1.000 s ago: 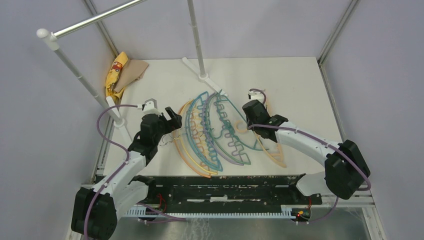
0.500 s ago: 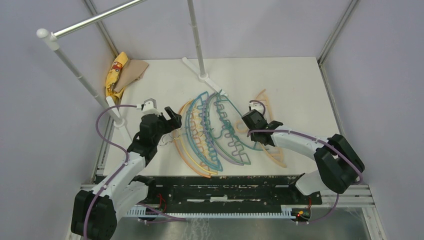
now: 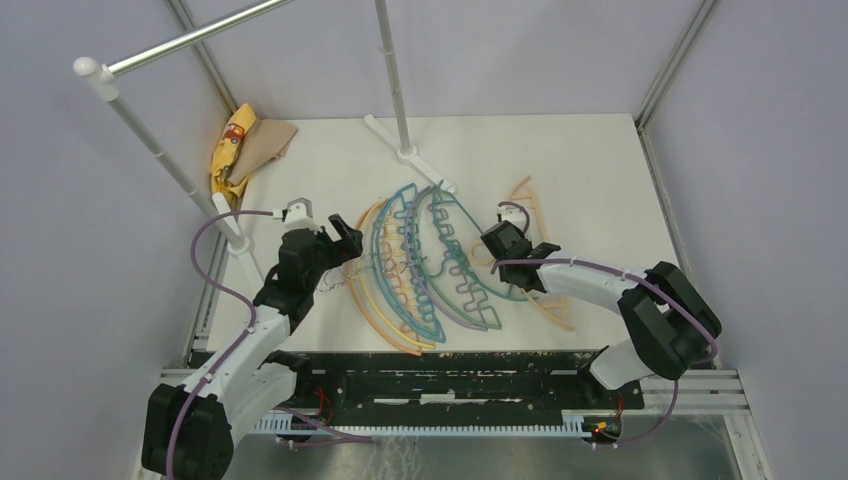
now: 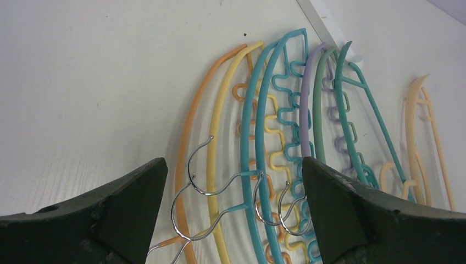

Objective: Organize the hangers

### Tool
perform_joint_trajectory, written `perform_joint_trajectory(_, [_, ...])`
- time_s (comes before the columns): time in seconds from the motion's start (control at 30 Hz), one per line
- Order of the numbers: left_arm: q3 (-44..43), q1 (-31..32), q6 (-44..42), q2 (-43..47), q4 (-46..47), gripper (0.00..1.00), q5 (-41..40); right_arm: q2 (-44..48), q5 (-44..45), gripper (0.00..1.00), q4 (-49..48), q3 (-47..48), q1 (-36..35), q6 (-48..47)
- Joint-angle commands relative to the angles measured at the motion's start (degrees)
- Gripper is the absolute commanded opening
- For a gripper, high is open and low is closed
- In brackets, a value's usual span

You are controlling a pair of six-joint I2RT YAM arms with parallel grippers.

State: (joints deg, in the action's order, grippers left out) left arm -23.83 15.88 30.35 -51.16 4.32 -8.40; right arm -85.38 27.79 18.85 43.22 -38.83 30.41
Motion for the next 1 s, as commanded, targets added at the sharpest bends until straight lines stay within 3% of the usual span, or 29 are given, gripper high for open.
perform_joint_trajectory(0.0, [-0.5, 0.1, 0.9, 1.4, 0.5, 0.99, 0.1, -1.4, -1.8, 0.44, 1.3, -1.3, 0.3, 3.0])
perform_joint_trajectory(0.1, [-0.4, 0.1, 0.9, 1.3, 0.5, 0.99, -0.2, 0.9, -1.9, 0.59, 0.8, -2.5, 0.3, 3.7])
perform_joint_trajectory(0.2, [-0.3, 0.1, 1.0, 1.1, 0.5, 0.99, -0.2, 2.9, -1.4, 0.58, 1.6, -2.9, 0.3, 4.0])
perform_joint_trajectory(0.3, [-0.4, 0.1, 1.0, 1.0, 0.3, 0.99, -0.2, 4.7, -1.8, 0.47, 2.9, -3.1, 0.3, 5.3])
perform_joint_trajectory(0.5, [-0.2, 0.1, 1.3, 1.4, 0.1, 0.99, -0.7, 8.0, -2.7, 0.02, 4.1, -4.0, 0.3, 6.9])
perform_joint_trajectory(0.77, [-2.3, 0.1, 1.4, 2.3, -1.6, 0.99, 0.7, 14.7, -5.9, 0.00, 9.0, 0.9, 0.3, 5.4])
perform_joint_trajectory(0.97, [-5.0, 0.7, 0.8, 1.7, 0.3, 1.00, 15.5, 21.0, -18.2, 0.01, 3.8, 6.5, 0.2, 4.7])
